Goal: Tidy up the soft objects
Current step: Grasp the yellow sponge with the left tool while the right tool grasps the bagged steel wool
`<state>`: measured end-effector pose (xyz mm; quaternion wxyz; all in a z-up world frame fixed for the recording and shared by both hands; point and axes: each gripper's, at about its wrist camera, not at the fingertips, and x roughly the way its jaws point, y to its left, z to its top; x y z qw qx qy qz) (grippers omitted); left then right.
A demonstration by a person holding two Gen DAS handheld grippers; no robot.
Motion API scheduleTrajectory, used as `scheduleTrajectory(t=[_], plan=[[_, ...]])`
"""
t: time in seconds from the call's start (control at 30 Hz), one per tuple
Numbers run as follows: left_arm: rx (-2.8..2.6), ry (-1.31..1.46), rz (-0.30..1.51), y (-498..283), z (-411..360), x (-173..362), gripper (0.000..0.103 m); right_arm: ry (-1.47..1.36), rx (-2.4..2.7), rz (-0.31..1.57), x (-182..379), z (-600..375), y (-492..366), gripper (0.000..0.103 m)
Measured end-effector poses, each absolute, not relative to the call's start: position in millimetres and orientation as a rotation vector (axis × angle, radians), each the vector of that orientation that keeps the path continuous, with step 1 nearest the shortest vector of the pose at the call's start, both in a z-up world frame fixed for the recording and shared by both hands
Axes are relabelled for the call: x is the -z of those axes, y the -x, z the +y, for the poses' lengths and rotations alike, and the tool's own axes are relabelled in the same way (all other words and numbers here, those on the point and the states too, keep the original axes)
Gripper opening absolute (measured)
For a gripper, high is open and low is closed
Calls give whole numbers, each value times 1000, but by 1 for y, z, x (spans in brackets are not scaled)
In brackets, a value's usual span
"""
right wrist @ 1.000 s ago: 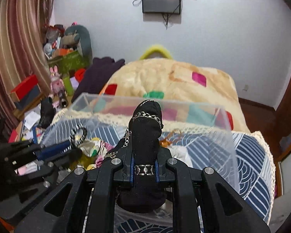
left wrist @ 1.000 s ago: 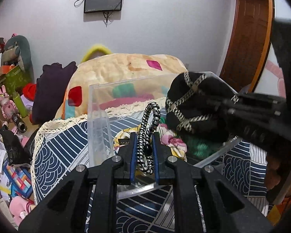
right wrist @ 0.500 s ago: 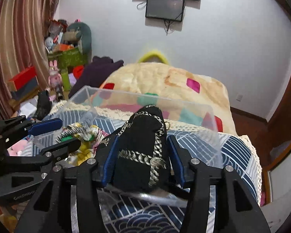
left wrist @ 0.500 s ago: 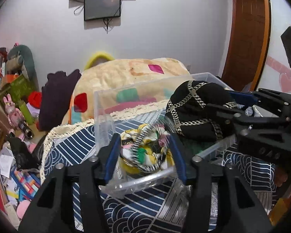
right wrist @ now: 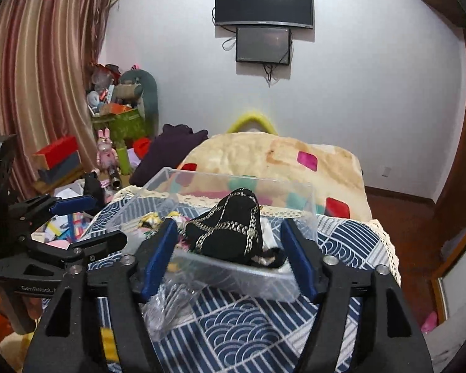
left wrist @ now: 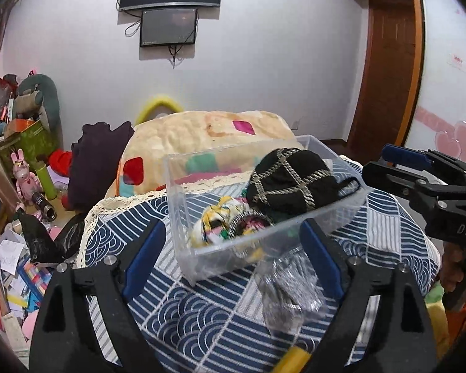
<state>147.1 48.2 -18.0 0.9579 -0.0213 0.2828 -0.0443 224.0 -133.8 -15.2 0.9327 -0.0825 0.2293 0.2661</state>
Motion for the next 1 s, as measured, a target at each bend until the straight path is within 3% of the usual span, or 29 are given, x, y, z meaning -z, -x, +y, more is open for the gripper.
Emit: scheduleTrajectory(t=[0.9,0.97,1.0], plan=[[162,114,754,-80,21,109,91,131,-598,614,84,-144,-172,69],[170,127,753,-78,22,116,89,124,-599,627,88,-144,-171,69],[175,133,756,-77,23,119,82,121,-599,636,90,-143,-172,69]])
